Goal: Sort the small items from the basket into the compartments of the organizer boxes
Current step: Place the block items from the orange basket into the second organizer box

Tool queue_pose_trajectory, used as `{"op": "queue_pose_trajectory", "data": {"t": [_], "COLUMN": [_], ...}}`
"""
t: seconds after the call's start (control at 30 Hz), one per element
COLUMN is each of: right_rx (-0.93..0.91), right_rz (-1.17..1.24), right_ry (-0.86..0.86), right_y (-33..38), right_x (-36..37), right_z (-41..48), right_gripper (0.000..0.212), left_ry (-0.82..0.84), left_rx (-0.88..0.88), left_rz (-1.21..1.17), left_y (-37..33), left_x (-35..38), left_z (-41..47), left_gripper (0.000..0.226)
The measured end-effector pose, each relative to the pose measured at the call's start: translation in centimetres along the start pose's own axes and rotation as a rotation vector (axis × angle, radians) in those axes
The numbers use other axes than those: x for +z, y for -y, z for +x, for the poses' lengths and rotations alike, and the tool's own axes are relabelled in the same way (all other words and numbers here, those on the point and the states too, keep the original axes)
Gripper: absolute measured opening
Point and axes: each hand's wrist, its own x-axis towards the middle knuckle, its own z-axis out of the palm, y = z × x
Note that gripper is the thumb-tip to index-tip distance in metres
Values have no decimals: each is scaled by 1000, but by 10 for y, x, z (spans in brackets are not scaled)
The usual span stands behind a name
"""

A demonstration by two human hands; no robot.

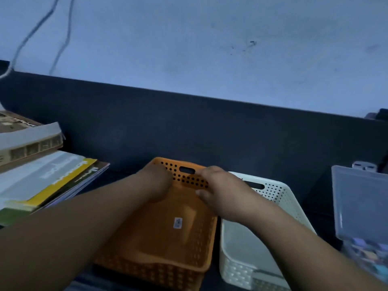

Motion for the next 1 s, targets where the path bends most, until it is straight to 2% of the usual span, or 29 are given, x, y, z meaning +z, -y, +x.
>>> {"op": "queue_pose_trajectory", "data": {"t": [0.13,0.33,0.4,0.5,0.57,0.63,0.8,1.0], "right_rx": [51,114,117,104,99,108,126,153], "right_rz": [-18,-31,-39,-57,-76,-97,-98,-128], "right_ry": [-1,18,37,52,74,118,199,301], "right_y": [2,8,13,20,26,31,39,40], "right_x": [5,11,13,15,18,23,51,80], "right_z": [2,12,19,37,55,76,128,158], "right_gripper": [54,56,55,54,51,44,21,44], "left_ry": [44,-68,-94,-180,-219,-242,-315,-357], "left_rx": [83,117,155,184,155,114,42,14], "left_rz": [355,448,289,-282,-635,-893,-1172,-1333], "left_y": [13,23,27,39,51,59,71,90], "left_x": [30,38,35,23,15,12,14,16], "left_z": [26,34,29,11,-2,-15,-36,-54], "left_gripper": [29,31,32,23,33,41,46,42]}}
